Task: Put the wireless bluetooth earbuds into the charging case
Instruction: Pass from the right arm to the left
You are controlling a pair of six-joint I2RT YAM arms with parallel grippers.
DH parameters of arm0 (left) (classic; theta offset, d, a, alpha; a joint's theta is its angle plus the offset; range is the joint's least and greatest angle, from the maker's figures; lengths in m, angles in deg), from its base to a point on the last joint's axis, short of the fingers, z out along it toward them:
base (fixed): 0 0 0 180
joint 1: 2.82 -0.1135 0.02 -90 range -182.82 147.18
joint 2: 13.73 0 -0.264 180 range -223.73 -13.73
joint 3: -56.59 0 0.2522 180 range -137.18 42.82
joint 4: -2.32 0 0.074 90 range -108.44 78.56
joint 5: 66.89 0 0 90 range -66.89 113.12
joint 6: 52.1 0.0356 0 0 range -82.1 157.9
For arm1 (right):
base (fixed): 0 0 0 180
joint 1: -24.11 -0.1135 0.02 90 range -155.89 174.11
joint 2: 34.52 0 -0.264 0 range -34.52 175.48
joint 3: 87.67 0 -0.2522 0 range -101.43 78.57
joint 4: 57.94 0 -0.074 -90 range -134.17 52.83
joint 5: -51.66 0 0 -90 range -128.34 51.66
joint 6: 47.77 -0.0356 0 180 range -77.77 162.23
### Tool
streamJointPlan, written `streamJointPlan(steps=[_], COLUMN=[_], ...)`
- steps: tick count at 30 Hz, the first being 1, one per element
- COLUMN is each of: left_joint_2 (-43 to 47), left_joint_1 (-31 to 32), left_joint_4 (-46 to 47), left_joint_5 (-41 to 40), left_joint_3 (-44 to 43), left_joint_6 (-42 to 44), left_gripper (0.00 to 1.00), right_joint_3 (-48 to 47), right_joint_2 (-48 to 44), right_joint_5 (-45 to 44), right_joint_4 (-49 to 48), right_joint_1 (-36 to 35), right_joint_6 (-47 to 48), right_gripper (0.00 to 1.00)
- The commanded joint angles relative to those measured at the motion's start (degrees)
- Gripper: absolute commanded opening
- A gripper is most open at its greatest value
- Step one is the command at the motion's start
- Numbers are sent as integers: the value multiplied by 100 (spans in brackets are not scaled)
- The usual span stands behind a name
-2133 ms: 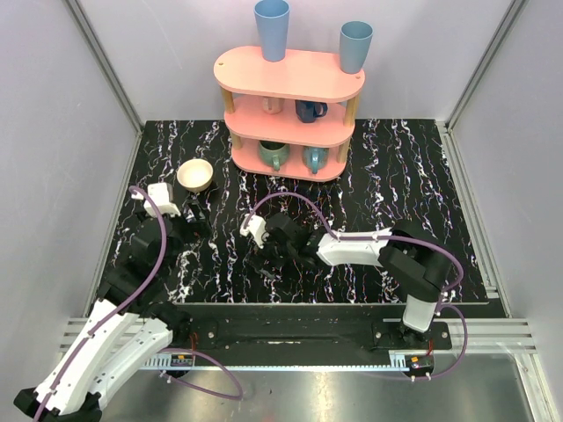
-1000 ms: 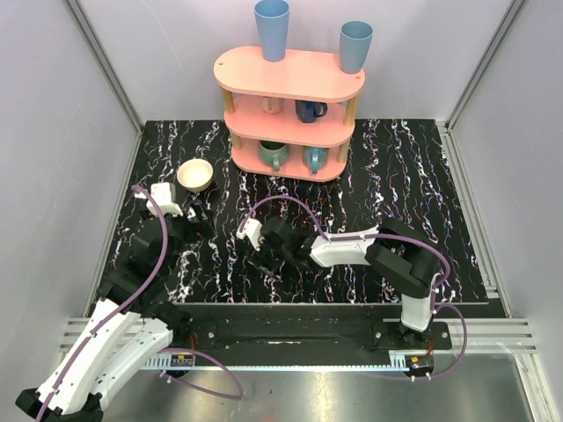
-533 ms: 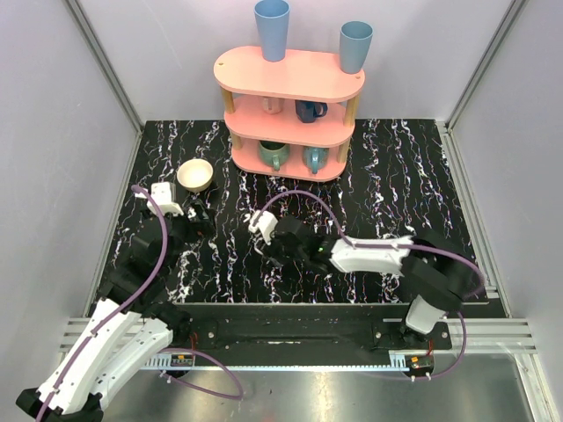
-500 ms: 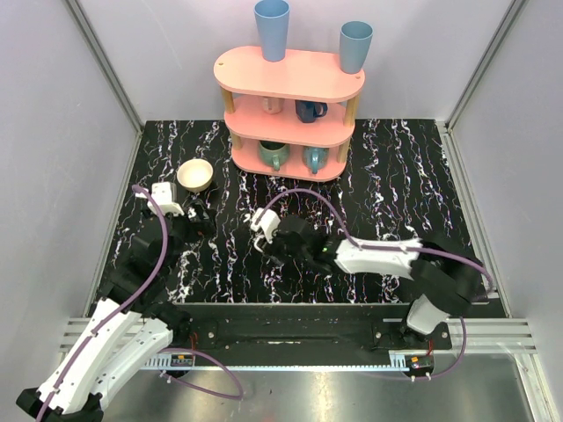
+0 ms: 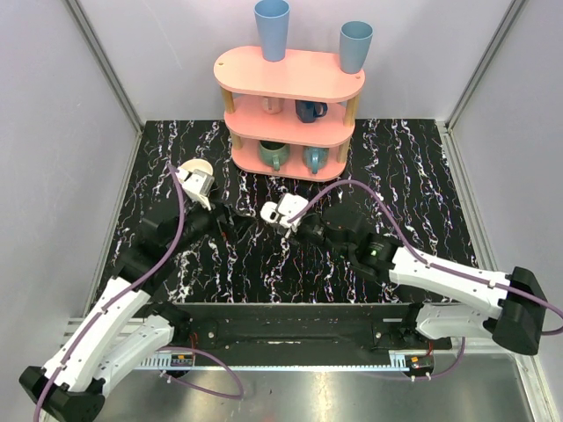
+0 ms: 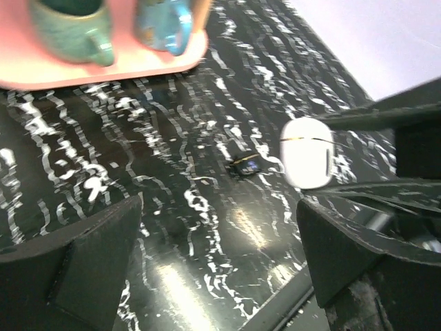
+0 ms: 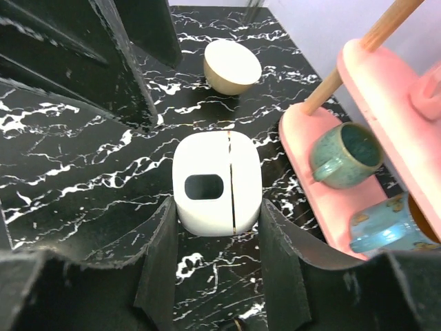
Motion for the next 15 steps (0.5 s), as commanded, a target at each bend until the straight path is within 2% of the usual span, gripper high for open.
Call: streamJointPlan(steps=[1, 5, 12, 15], left_joint_2=[-188, -276, -557, -672], left_joint_1=[-33, -50, -85, -85], left_joint_4=[534, 552, 631, 806], left_joint_5=[1645, 2058, 3682, 4044], left_joint_3=[-610, -821, -910, -822], left_joint_6=[231, 240, 161, 73], left_gripper=[99, 99, 99, 99], right_joint_3=[77, 139, 376, 499], right_joint_2=[-390, -514, -777, -1023], right_joint_5=[-232, -451, -487, -381], right_joint_4=[194, 273, -16, -245], right_joint_1=[-53, -53, -97, -149], right_joint_6=[743, 981, 1543, 1807], right_gripper=[30, 30, 29, 28])
